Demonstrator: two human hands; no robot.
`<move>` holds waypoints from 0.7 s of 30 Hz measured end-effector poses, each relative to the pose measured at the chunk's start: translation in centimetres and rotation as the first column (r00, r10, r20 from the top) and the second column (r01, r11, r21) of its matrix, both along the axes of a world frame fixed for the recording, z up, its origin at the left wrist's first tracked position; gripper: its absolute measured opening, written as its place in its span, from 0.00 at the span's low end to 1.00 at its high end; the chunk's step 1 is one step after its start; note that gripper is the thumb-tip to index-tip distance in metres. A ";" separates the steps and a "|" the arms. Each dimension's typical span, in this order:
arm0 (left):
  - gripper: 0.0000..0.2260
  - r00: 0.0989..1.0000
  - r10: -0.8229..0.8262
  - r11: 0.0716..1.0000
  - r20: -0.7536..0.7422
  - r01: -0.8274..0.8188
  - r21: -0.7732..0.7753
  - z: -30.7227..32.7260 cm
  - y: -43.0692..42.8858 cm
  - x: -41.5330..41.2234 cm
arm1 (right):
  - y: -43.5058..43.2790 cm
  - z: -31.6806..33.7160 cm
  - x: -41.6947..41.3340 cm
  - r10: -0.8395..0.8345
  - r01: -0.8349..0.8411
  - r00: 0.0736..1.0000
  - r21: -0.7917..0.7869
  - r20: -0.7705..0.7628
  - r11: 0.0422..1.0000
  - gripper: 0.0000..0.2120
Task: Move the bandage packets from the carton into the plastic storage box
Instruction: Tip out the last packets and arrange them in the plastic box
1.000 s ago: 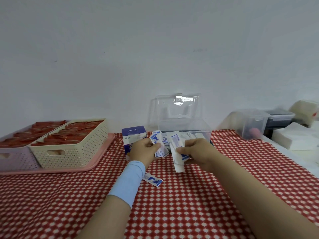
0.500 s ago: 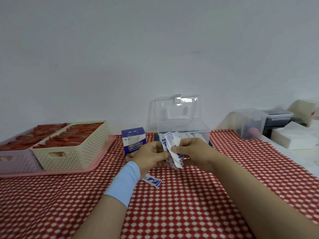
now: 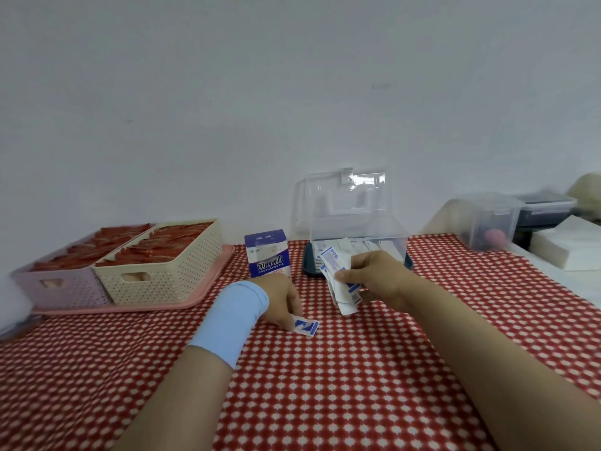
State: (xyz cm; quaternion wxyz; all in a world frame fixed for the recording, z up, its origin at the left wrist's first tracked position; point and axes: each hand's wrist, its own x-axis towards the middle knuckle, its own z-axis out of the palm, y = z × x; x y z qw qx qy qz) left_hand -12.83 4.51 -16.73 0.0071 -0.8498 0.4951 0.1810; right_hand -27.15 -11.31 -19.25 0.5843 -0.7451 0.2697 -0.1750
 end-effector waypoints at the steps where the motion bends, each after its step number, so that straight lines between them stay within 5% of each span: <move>1: 0.09 1.000 0.005 1.000 -0.018 -0.006 -0.017 -0.1 -0.2 0.1 | 0.1 0.0 -0.1 0.000 0.000 1.000 -0.004 -0.003 1.000 0.06; 5: 0.02 0.981 0.019 0.965 -0.195 -0.068 -0.251 -0.5 -0.9 1.0 | -0.1 0.2 -0.2 -0.053 0.047 0.989 0.048 0.135 0.998 0.05; 7: 0.02 0.904 0.063 0.838 -0.422 -0.278 -0.470 -0.9 -1.6 1.1 | -0.4 0.4 -0.2 -0.108 0.071 0.962 0.154 0.249 0.986 0.06; 10: 0.03 0.505 -0.073 0.570 -0.860 -0.687 -0.451 -1.8 -2.9 0.0 | -0.5 0.5 -0.2 -0.123 0.038 0.946 0.274 0.301 0.961 0.10; 15: 0.04 0.309 -0.199 0.534 -0.930 -0.761 -0.368 -2.6 -4.1 -1.4 | 0.0 0.2 -0.1 -0.093 0.009 0.958 0.296 0.273 0.955 0.06; 19: 0.04 0.322 -0.126 0.414 -0.938 -0.842 -0.345 -3.4 -4.1 -0.3 | -0.6 0.7 -0.5 -0.161 0.053 0.937 0.327 0.311 0.944 0.05; 21: 0.06 0.304 -0.160 0.429 -0.939 -0.835 -0.343 -3.7 -4.0 -0.4 | -0.7 0.7 -0.4 -0.113 -0.005 0.943 0.352 0.314 0.936 0.06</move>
